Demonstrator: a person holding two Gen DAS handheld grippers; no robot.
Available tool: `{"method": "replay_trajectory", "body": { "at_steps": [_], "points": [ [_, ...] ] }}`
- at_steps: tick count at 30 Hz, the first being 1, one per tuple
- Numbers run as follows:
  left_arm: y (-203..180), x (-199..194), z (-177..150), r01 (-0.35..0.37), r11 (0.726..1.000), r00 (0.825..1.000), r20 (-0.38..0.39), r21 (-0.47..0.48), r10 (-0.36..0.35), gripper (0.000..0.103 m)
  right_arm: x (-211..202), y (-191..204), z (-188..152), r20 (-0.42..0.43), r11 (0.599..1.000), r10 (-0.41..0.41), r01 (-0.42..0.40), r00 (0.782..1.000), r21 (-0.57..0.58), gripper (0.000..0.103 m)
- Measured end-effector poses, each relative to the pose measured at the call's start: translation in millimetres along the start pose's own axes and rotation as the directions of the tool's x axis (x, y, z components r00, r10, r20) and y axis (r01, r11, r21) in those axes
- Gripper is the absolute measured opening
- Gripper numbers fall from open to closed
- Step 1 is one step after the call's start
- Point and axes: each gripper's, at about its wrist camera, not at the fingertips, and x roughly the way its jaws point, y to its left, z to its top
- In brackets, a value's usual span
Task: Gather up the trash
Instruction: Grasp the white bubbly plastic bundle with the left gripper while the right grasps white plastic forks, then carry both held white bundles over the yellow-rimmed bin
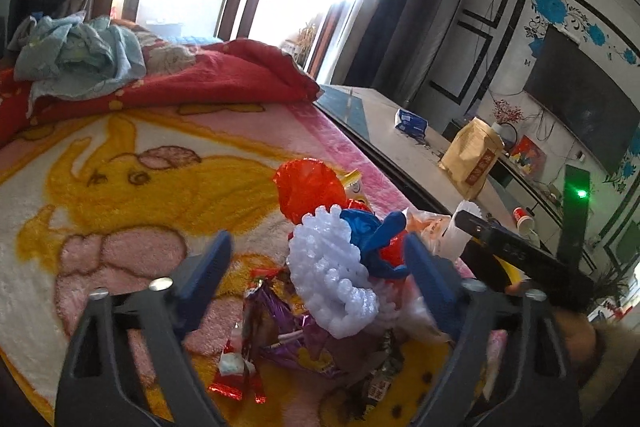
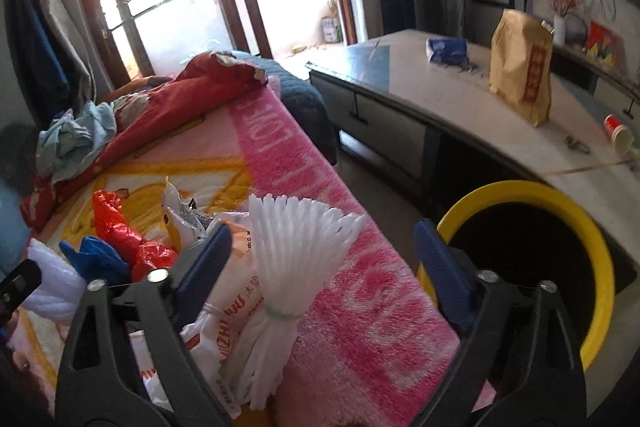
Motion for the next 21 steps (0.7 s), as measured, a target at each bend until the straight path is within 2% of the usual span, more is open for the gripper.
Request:
{"method": "replay_trajectory", "body": {
  "at_steps": [1, 3, 4, 6, 7, 8, 10, 14, 21],
  "points": [
    [1.5, 1.3, 0.0, 0.004, 1.000, 1.000, -0.014, -0.015, -0.004, 0.072, 2.7, -0.5, 0.1, -0.005, 1.000, 0.009, -0.009, 1.000, 0.003, 0.074],
    [3.6, 2.7, -0.8, 0.024, 0.999, 0.999, -0.035, -0.032, -0.026, 0.059, 6.8, -0.7, 0.7, -0.019, 0.999, 0.030, -0.030, 0.999, 0.014, 0.068],
    [3.1, 3.3, -1.4, 0.027, 0.999, 0.999, -0.042, -0.030, -0.028, 0.055, 8.5, -1.2, 1.2, -0.023, 0.999, 0.039, -0.039, 0.999, 0.019, 0.061],
    [1.8, 3.2, -2.2, 0.027, 0.999, 0.998, -0.052, -0.022, -0.028, 0.038, 12.8, -1.2, 2.2, -0.039, 0.998, 0.065, -0.065, 0.997, 0.019, 0.046],
    [1.2, 3.3, -2.8, 0.028, 0.999, 0.998, -0.056, -0.020, -0.029, 0.033, 14.1, -1.1, 2.8, -0.045, 0.997, 0.075, -0.075, 0.996, 0.016, 0.036],
    [0.9, 2.9, -2.9, 0.027, 0.999, 0.998, -0.058, -0.019, -0.028, 0.027, 14.1, -0.5, 2.7, -0.048, 0.996, 0.086, -0.085, 0.995, 0.012, 0.030],
    [-0.3, -0.4, -3.0, 0.027, 1.000, 0.998, -0.051, -0.012, -0.028, 0.023, 11.9, -0.2, 3.2, -0.038, 0.996, 0.094, -0.094, 0.995, 0.001, 0.021],
    [-5.3, -11.1, -0.4, 0.039, 0.999, 0.999, -0.028, 0.010, -0.038, 0.018, 2.8, -2.5, 5.0, -0.022, 0.994, 0.109, -0.109, 0.994, -0.010, 0.014],
    [-18.7, -46.7, 11.6, 0.046, 0.997, 0.997, 0.065, 0.067, -0.051, 0.017, -21.0, -10.6, 8.1, 0.029, 0.994, 0.108, -0.107, 0.994, -0.025, 0.012]
  ]
}}
